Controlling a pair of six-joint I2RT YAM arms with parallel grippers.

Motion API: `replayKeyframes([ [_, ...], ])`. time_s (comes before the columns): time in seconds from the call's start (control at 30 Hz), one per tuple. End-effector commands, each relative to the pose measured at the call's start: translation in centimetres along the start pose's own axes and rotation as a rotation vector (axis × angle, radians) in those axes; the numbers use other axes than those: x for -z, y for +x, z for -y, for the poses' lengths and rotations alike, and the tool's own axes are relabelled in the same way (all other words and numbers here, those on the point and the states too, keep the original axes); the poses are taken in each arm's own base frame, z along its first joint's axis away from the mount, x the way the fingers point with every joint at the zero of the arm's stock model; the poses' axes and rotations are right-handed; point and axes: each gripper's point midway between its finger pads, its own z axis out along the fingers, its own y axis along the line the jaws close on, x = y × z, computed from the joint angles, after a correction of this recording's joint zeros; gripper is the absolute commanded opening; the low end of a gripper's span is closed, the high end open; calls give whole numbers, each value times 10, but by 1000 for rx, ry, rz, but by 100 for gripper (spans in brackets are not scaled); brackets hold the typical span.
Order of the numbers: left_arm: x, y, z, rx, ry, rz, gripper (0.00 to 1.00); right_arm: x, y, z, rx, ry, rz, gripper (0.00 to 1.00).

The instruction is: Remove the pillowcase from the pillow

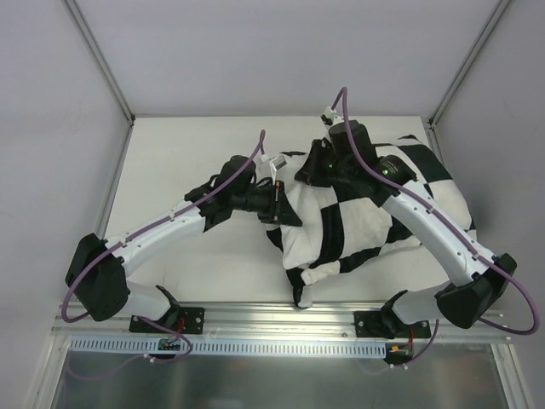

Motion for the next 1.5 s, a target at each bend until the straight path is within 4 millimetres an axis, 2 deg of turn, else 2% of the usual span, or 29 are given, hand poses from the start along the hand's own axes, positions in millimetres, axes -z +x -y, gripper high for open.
replayKeyframes([
  [0.0,9,-27,9,-14,26,91,0,28,-22,-31,70,-95,86,7],
  [0.03,12,-25,-2,12,5,100,0,31,-23,-18,83,-32,99,19],
  [0.07,18,-28,-8,28,-10,122,0,32,-21,-5,100,26,104,46],
  [0.1,29,-35,-13,36,-23,164,0,41,-17,7,129,71,101,58],
  [0.17,36,-32,-24,58,-42,178,0,45,-14,29,152,162,117,74],
  [0.23,43,-32,-27,64,-42,194,0,50,-10,41,173,209,116,79],
  [0.33,44,-31,-25,69,-36,191,0,40,3,49,207,253,64,80],
  [0.47,45,-31,-24,69,-36,195,0,23,20,38,270,247,-1,87],
  [0.6,46,-27,-26,83,-47,182,0,2,30,36,290,242,-43,89],
  [0.67,49,-27,-25,78,-50,187,0,-8,34,49,315,301,-62,79],
  [0.7,51,-28,-25,79,-53,192,0,-7,30,59,315,348,-49,66],
  [0.73,58,-31,-26,77,-57,213,0,-4,28,74,289,379,-44,39],
  [0.8,68,-30,-32,86,-66,218,0,2,24,89,237,397,-32,19],
  [0.83,81,-37,-34,89,-72,251,0,3,23,109,178,435,-21,10],
  [0.9,96,-35,-47,103,-115,271,0,12,21,117,123,406,11,8],
  [0.93,113,-42,-53,99,-136,327,0,13,25,133,94,431,7,8],
  [1.0,127,-43,-61,118,-153,361,0,21,27,144,48,453,28,1],
  [1.03,137,-43,-61,122,-158,383,0,22,33,155,23,478,22,1],
  [1.1,152,-48,-67,139,-187,424,0,26,34,157,-31,472,50,1],
  [1.17,165,-56,-63,121,-207,462,0,29,31,156,-64,458,92,1],
  [1.27,176,-62,-53,93,-213,488,0,43,17,153,-75,467,166,1],
  [1.47,192,-69,-44,79,-228,528,0,97,-13,151,-56,509,325,1],
])
